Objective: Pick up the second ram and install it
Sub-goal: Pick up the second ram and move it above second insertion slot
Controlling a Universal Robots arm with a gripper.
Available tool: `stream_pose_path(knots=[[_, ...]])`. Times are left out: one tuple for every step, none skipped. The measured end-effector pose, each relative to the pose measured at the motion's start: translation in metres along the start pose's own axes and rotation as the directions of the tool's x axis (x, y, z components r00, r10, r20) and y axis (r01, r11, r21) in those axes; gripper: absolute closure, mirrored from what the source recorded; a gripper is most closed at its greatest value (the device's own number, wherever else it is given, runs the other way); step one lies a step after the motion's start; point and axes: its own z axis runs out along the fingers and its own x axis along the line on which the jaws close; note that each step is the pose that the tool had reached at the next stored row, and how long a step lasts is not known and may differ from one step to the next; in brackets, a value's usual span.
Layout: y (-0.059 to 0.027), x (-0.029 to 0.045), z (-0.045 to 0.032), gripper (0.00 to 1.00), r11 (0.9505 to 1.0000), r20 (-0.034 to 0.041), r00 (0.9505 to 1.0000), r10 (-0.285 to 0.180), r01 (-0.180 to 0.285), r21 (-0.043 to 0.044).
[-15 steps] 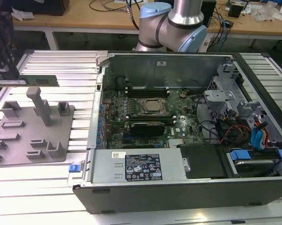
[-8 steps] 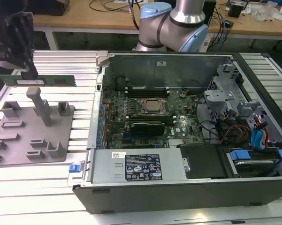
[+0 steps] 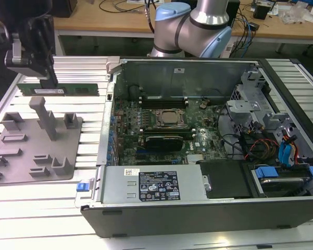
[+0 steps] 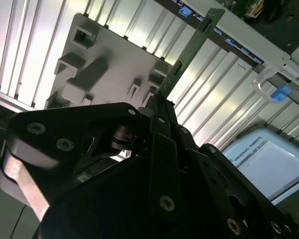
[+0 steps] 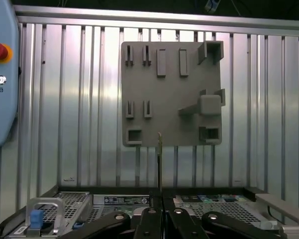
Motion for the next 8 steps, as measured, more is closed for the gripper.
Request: stream_pose_path(knots=[[-0.0033, 0.0001, -0.0001, 0.91, 1.0, 0.0, 1.0, 0.0, 0.0, 0.0], [-0.0051, 0.0001, -0.0002, 0.91, 1.0, 0.0, 1.0, 0.0, 0.0, 0.0], [-0.0074, 0.0002, -0.0003, 0.91, 1.0, 0.0, 1.0, 0.0, 0.0, 0.0], [-0.0093, 0.0002, -0.0004, 0.91, 1.0, 0.0, 1.0, 0.0, 0.0, 0.0], [-0.0123, 0.0003, -0.0005, 0.91, 1.0, 0.0, 1.0, 0.0, 0.0, 0.0], [-0.0156, 0.0004, -0.0007, 0.91, 1.0, 0.0, 1.0, 0.0, 0.0, 0.0], [-0.0217, 0.0005, -0.0009, 0.91, 1.0, 0.0, 1.0, 0.0, 0.0, 0.0001], [-0.0257, 0.0005, -0.0012, 0.91, 1.0, -0.0001, 1.0, 0.0, 0.0, 0.0]])
